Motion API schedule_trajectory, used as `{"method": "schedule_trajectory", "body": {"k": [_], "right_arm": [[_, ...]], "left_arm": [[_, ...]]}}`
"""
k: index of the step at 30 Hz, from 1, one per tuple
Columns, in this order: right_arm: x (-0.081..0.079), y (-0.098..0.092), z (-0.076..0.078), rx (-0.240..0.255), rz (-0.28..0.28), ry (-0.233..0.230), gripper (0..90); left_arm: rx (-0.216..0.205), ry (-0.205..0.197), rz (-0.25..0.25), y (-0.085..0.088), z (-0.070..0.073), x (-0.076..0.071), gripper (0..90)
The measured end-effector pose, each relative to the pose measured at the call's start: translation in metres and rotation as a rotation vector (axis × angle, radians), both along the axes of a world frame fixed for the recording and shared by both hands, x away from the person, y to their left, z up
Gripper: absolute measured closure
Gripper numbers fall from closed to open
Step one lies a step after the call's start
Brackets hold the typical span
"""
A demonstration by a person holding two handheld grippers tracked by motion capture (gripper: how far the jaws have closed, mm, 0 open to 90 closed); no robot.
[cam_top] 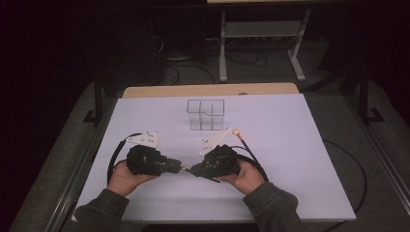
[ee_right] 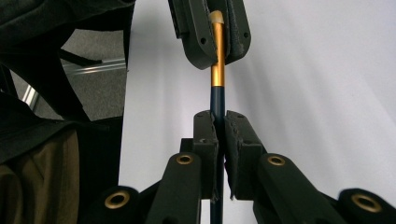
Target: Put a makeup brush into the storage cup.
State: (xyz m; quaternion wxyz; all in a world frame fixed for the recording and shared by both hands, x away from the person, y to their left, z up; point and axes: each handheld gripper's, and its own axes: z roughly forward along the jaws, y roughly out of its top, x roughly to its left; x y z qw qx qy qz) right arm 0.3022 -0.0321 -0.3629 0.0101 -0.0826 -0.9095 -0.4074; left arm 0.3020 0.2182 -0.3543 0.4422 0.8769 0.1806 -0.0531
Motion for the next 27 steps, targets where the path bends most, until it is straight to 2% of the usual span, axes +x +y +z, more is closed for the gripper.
{"method": "schedule_trajectory", "body": {"k": [8, 12, 13, 14, 15, 16, 17, 19, 21, 27], "right_arm": [[-0.002, 0.004, 0.000, -0.015, 0.022, -0.028, 82.5], [-0.003, 0.008, -0.002, -0.020, 0.041, -0.057, 82.1], [-0.004, 0.009, -0.002, -0.023, 0.038, -0.063, 89.4], [-0.003, 0.009, -0.001, -0.014, 0.034, -0.056, 89.5], [-0.002, 0.010, -0.001, -0.006, 0.037, -0.051, 89.4], [-0.002, 0.010, -0.001, -0.002, 0.037, -0.060, 89.1], [-0.002, 0.010, -0.001, -0.005, 0.032, -0.070, 86.3], [-0.001, 0.010, -0.001, -0.011, 0.027, -0.063, 81.3], [0.000, 0.010, -0.002, -0.023, 0.027, -0.046, 75.1], [0.003, 0.011, 0.000, -0.041, 0.014, -0.026, 71.1]], "left_arm": [[-0.005, 0.003, -0.035, 0.002, 0.003, 0.001, 79.8], [-0.018, 0.014, -0.043, 0.001, 0.007, 0.001, 82.5], [0.002, -0.004, -0.034, 0.000, 0.008, 0.000, 83.2], [0.016, -0.001, -0.043, -0.001, 0.009, 0.000, 83.3], [0.012, -0.003, -0.047, -0.002, 0.009, -0.001, 83.3], [0.025, -0.007, -0.045, -0.002, 0.010, -0.002, 83.3], [0.035, -0.021, -0.046, -0.003, 0.011, -0.002, 83.4], [0.038, -0.027, -0.039, -0.004, 0.012, -0.003, 83.4], [0.033, -0.022, -0.029, -0.003, 0.015, -0.003, 83.4], [0.063, -0.040, -0.017, -0.005, 0.023, -0.003, 83.4]]}}
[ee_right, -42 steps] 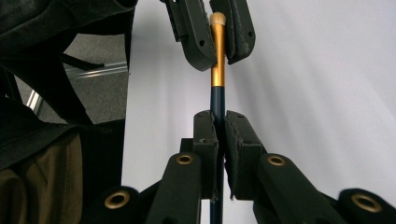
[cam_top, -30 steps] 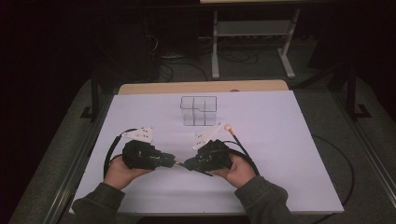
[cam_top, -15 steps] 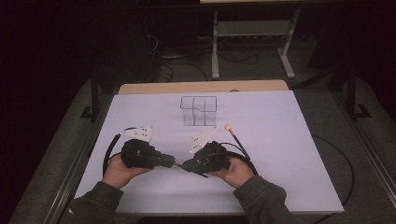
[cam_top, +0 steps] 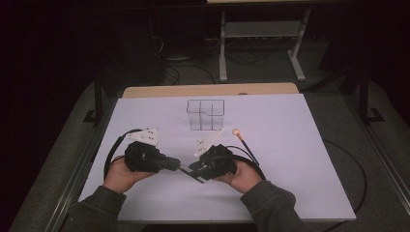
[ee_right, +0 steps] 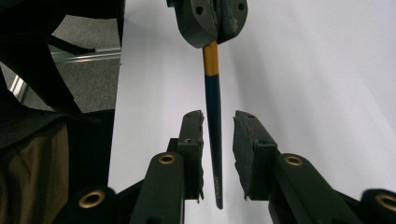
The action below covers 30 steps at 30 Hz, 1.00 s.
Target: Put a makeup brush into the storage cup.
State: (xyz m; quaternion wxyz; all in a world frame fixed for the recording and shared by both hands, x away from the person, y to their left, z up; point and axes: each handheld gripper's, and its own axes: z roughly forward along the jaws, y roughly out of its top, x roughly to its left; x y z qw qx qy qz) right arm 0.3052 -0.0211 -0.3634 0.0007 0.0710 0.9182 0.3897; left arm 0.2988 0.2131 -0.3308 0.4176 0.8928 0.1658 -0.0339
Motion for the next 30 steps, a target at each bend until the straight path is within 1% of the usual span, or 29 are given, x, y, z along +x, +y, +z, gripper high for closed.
{"method": "schedule_trajectory", "body": {"k": [2, 6, 7, 9, 10, 12, 14, 17, 20, 22, 23, 25, 27, 30], "right_arm": [[0.000, 0.002, 0.002, -0.003, -0.008, 0.005, 70.3], [0.001, 0.007, 0.009, -0.016, 0.000, -0.003, 68.6], [0.002, 0.010, 0.012, -0.028, -0.002, -0.010, 67.6], [0.002, 0.012, 0.013, -0.034, -0.005, -0.009, 67.7], [0.002, 0.013, 0.014, -0.036, -0.005, -0.015, 67.7], [0.003, 0.015, 0.015, -0.039, -0.006, -0.012, 68.1], [0.003, 0.018, 0.016, -0.051, -0.007, -0.013, 69.4], [0.003, 0.019, 0.016, -0.053, -0.003, -0.013, 70.7], [0.003, 0.021, 0.016, -0.059, -0.003, -0.005, 73.0], [0.003, 0.022, 0.017, -0.060, 0.000, -0.009, 73.8], [0.003, 0.022, 0.017, -0.060, 0.001, -0.005, 74.8], [0.003, 0.023, 0.017, -0.064, 0.000, -0.010, 76.3], [0.004, 0.023, 0.017, -0.070, 0.001, -0.017, 79.9], [0.004, 0.023, 0.017, -0.073, 0.005, -0.016, 80.8]], "left_arm": [[0.014, -0.012, 0.001, -0.002, 0.004, 0.000, 83.3], [0.035, -0.027, 0.007, -0.007, 0.011, -0.001, 83.4], [0.038, -0.032, 0.008, -0.008, 0.013, -0.001, 83.3], [0.048, -0.038, 0.013, -0.010, 0.015, -0.002, 83.3], [0.058, -0.045, 0.007, -0.011, 0.016, -0.001, 83.4], [0.067, -0.058, 0.002, -0.012, 0.017, -0.001, 83.4], [0.075, -0.057, 0.001, -0.014, 0.018, -0.001, 83.4], [0.080, -0.059, 0.003, -0.016, 0.019, 0.000, 83.4], [0.088, -0.053, 0.009, -0.018, 0.018, 0.000, 83.4], [0.089, -0.053, 0.008, -0.018, 0.018, 0.000, 83.4], [0.089, -0.051, 0.008, -0.018, 0.018, 0.000, 83.4], [0.081, -0.049, 0.005, -0.019, 0.018, 0.001, 83.4], [0.075, -0.048, 0.004, -0.019, 0.019, 0.001, 83.3], [0.076, -0.042, 0.000, -0.018, 0.018, 0.001, 83.3]]}}
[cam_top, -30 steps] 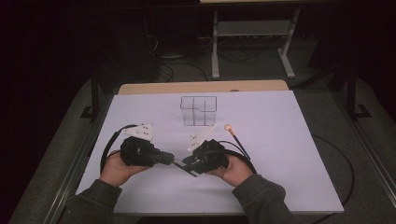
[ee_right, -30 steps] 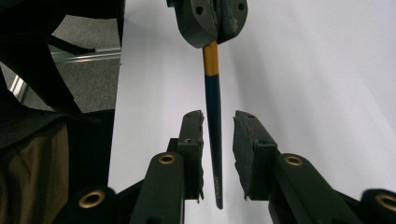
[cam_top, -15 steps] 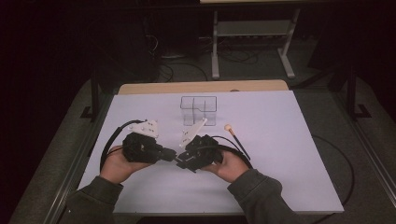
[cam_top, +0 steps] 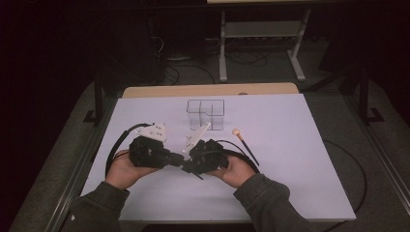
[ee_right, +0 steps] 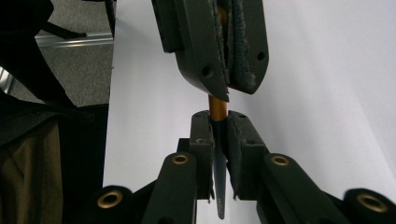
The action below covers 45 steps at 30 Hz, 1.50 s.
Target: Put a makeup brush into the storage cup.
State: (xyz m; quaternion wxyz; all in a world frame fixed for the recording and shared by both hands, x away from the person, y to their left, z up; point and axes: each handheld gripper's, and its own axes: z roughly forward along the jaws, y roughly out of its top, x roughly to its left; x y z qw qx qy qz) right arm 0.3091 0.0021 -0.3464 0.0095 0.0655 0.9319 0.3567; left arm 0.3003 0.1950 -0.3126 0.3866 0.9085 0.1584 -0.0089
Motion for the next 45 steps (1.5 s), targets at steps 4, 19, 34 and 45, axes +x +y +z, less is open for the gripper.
{"method": "schedule_trajectory", "body": {"k": [4, 19, 34, 45], "right_arm": [[0.000, 0.001, -0.001, -0.002, 0.017, 0.003, 82.0], [0.011, -0.009, -0.007, -0.016, 0.004, 0.053, 82.5], [0.020, -0.028, -0.015, -0.017, -0.050, 0.087, 82.5], [0.028, -0.042, -0.013, 0.002, -0.091, 0.096, 82.4]], "left_arm": [[-0.007, 0.013, -0.006, 0.002, -0.002, 0.002, 82.3], [-0.050, 0.031, 0.047, 0.021, -0.007, 0.004, 65.1], [-0.048, -0.014, 0.119, 0.037, -0.019, -0.010, 56.8], [-0.061, -0.010, 0.165, 0.043, -0.039, -0.016, 54.8]]}}
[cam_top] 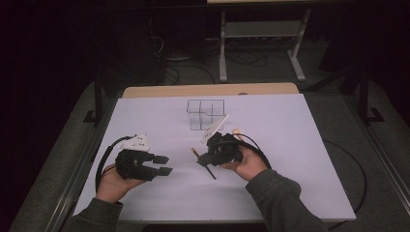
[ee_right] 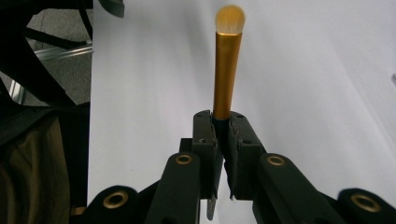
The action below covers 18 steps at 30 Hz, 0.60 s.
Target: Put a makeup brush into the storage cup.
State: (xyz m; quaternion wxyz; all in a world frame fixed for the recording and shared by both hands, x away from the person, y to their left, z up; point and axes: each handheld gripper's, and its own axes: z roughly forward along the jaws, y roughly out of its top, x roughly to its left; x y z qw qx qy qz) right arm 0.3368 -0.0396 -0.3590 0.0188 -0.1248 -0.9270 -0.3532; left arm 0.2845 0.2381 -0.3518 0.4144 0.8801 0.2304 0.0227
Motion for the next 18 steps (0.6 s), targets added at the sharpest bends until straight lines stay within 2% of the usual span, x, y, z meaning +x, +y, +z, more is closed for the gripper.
{"method": "schedule_trajectory", "body": {"k": [12, 18], "right_arm": [[0.010, -0.010, 0.000, 0.013, -0.031, 0.011, 82.5], [0.012, -0.012, 0.001, 0.020, -0.036, 0.011, 82.5]], "left_arm": [[-0.015, -0.008, 0.041, 0.007, -0.020, -0.003, 51.7], [-0.026, -0.011, 0.054, 0.007, -0.022, -0.004, 49.5]]}}
